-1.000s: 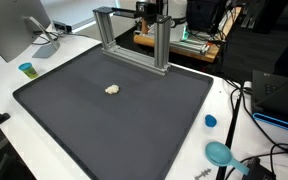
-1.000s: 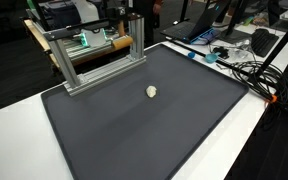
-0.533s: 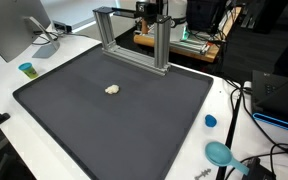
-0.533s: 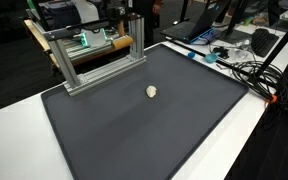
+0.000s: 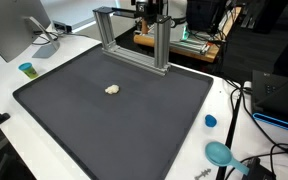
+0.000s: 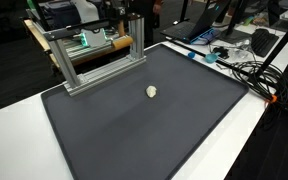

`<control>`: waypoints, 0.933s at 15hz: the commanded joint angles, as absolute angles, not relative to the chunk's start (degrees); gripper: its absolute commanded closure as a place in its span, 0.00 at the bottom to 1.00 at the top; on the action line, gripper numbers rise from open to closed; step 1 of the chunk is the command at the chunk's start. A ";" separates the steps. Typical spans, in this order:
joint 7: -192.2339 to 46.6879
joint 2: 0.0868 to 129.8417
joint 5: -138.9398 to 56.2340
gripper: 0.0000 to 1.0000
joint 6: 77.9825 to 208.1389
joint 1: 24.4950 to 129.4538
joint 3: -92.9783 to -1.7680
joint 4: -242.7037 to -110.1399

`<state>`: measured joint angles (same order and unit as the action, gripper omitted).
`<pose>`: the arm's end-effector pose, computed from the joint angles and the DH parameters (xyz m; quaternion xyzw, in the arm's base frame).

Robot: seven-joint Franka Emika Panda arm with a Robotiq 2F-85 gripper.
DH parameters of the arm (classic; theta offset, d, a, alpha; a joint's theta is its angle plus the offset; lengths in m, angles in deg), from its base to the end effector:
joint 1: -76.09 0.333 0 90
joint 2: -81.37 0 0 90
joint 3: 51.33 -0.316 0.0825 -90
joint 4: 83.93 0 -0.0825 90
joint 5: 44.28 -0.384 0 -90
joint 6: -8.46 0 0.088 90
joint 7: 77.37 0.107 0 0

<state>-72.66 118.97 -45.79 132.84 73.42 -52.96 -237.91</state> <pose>0.3553 -0.0056 0.4432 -0.9958 0.0590 -0.0696 0.0047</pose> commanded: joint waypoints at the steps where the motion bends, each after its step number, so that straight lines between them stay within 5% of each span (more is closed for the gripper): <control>1: -72.48 118.50 -45.55 0.00 132.66 73.55 -52.44 -237.73; 14: -74.50 123.33 -45.41 0.00 130.23 73.46 -51.27 -240.32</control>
